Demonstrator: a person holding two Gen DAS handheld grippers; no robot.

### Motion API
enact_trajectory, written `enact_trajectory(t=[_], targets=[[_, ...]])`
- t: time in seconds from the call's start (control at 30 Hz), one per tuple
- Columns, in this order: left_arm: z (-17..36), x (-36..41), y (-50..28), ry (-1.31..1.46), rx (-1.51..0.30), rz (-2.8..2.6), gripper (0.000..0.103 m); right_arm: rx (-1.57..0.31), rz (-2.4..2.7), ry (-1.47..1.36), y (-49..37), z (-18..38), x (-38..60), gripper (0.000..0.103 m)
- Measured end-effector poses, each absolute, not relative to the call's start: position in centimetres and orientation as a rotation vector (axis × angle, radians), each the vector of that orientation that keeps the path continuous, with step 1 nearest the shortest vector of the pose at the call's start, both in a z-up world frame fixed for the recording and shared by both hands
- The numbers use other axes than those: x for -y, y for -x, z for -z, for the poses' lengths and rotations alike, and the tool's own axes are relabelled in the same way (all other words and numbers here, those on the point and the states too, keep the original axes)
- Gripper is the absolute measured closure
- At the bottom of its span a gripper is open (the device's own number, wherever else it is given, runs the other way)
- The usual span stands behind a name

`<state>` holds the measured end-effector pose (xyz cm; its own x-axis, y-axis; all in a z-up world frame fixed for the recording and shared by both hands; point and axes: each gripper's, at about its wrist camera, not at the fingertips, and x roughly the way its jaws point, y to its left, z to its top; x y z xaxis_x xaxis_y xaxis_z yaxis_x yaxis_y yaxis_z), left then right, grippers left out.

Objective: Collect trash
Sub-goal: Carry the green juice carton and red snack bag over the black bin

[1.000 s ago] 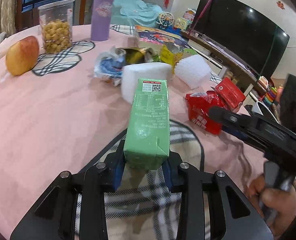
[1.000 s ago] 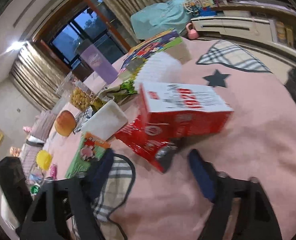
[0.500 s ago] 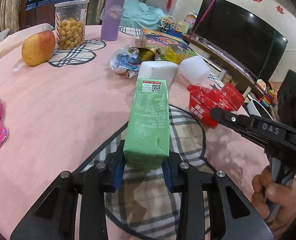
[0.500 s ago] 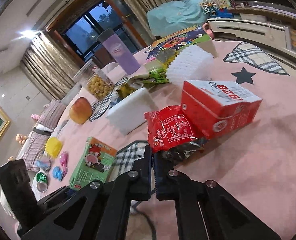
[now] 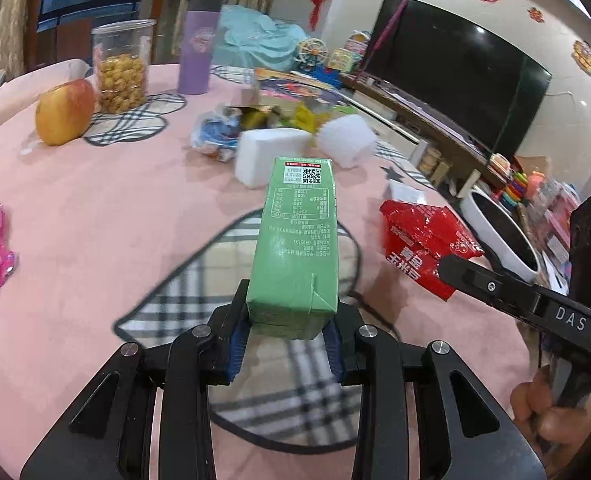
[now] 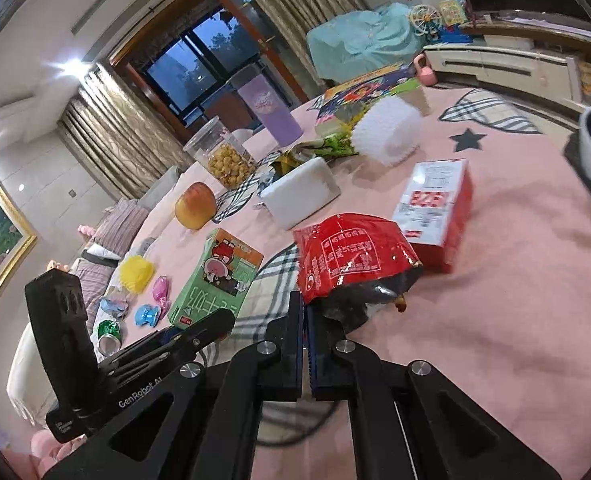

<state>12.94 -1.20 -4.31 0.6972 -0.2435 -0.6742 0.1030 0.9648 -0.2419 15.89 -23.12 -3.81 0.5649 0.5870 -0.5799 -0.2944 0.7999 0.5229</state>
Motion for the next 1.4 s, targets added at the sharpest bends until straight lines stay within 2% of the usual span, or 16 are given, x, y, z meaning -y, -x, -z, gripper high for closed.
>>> enact_trajectory(t=[0.87,1.4], targets=[[2.0,16.1,-14.5,0.026,-0.771,0.465,0.072,-0.706,-0.291,-0.523,-13.0,2.2,36.8,0.102],[1.8,22.6,-16.8,-0.061,-0.788,0.535,0.072,-0.673,-0.203,-0.569,-13.3,2.1,42.4,0.102]])
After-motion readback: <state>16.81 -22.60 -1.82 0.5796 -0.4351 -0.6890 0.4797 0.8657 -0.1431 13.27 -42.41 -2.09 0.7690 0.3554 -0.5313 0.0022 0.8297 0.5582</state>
